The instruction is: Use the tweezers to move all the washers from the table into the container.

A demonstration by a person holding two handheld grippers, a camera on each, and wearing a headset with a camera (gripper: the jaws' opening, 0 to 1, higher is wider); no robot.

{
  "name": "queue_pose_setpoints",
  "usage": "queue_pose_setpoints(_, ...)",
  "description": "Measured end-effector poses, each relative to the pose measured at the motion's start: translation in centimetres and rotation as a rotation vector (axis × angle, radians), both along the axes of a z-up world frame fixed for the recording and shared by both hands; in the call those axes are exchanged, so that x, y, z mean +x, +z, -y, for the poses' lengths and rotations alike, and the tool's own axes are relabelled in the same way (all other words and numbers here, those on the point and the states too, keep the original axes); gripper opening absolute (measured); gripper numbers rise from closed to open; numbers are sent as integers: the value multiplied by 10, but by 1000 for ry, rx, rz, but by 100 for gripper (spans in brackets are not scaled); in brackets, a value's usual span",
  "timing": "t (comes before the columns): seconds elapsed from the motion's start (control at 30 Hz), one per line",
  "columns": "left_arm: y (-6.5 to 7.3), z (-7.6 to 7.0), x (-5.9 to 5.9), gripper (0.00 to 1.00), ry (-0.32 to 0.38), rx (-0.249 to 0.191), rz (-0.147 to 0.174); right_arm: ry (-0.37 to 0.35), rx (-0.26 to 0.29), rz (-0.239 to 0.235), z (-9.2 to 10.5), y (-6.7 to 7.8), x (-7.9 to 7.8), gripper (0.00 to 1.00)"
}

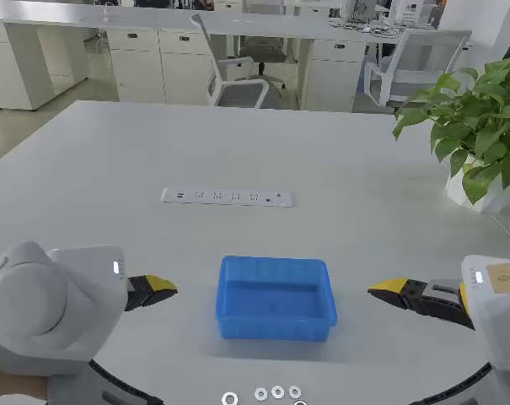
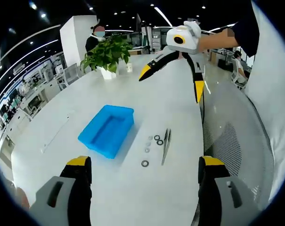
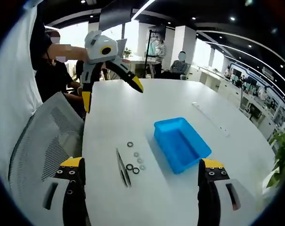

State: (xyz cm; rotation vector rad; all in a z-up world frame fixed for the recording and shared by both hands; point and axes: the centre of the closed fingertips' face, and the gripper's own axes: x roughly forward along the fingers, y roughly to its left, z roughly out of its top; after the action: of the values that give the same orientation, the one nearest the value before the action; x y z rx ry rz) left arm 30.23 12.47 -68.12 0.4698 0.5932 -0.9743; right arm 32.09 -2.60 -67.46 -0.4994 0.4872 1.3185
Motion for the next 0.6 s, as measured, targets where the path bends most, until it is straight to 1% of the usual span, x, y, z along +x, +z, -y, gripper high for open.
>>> queue_pose_setpoints(0.07,0,0,0,100,0,2,4,3,-1,-1,0,0,-1,100)
queue_pose_setpoints(0.23,0,2,-1,100,-7,5,1,5,-5,-4,1,-1,-1,100)
queue_pose_setpoints(0.4,-2,1,-1,100,-7,15,-4,3,-5,-4,2,-1,-1,100)
queue_pose_setpoints(0.47,-3,1,0,100,-4,15,-5,0,-7,1,3,-1,0,100)
queue_pose_setpoints(0.53,-2,1,0,100,-4,10,-4,-7,-9,-8,5,-2,1,100)
queue_pose_setpoints(0.6,-1,1,2,100,0,9,-2,-10,-7,-6,6,-2,2,100)
